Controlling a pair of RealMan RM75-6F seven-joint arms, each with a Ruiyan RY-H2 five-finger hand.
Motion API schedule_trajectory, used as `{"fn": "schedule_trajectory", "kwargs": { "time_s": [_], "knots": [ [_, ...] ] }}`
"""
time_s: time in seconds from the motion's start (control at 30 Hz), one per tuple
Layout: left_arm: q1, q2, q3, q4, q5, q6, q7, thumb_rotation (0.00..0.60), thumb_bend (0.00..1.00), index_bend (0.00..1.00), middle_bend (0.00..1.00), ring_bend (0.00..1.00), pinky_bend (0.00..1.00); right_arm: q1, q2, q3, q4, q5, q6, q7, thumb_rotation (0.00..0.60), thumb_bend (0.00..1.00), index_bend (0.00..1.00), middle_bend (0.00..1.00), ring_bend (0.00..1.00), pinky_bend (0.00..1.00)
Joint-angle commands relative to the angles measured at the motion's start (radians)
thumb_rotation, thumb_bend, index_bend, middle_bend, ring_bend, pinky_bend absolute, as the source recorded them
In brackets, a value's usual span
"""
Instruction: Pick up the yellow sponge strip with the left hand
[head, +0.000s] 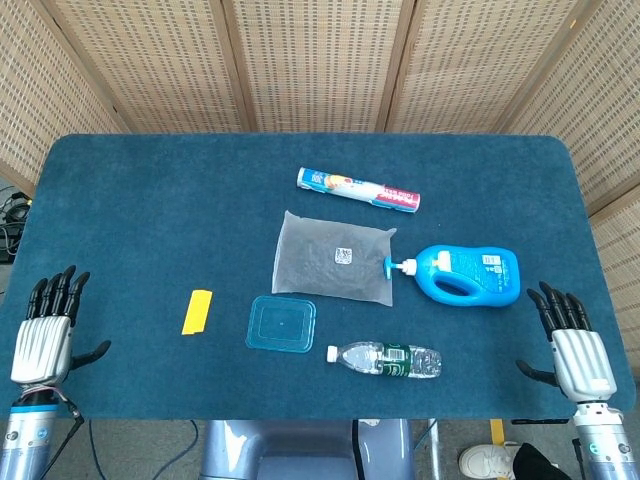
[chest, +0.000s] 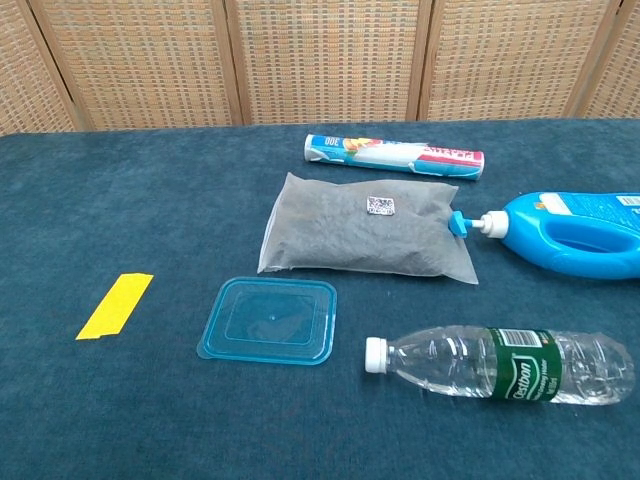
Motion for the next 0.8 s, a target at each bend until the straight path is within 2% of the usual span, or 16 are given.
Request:
{"fn": "schedule_trajectory", "kwargs": {
  "time_s": [0.03,0.2,0.37,0.7,0.8],
  "knots": [
    [-0.001,-0.002,0.005,-0.003,0.005,-0.004,0.004,0.600,0.13,0.00,0.00,0.00,0.00,0.000,0.000,-0.001,-0.001,0.001,-0.003,-0.001,0.600,0.00,0.00,0.00,0.00,0.00],
    [-0.019,-0.023,0.019,0.000,0.011,-0.041,0.026,0.600,0.13,0.00,0.00,0.00,0.00,0.000,0.003,-0.001,-0.003,0.004,-0.006,0.004,0.600,0.00,0.00,0.00,0.00,0.00],
    [-0.061,-0.085,0.020,0.044,-0.015,-0.118,0.081,0.600,0.13,0.00,0.00,0.00,0.00,-0.001,0.008,0.001,-0.004,0.008,-0.006,0.011,0.600,0.00,0.00,0.00,0.00,0.00],
    [-0.164,-0.233,-0.021,0.183,-0.095,-0.261,0.166,0.600,0.18,0.00,0.00,0.00,0.00,-0.001,0.014,0.004,-0.001,0.012,-0.008,0.031,0.600,0.00,0.00,0.00,0.00,0.00],
    [-0.188,-0.269,-0.032,0.225,-0.120,-0.290,0.187,0.600,0.23,0.00,0.00,0.00,0.00,-0.001,0.017,0.007,0.001,0.014,-0.007,0.040,0.600,0.00,0.00,0.00,0.00,0.00]
  ]
}}
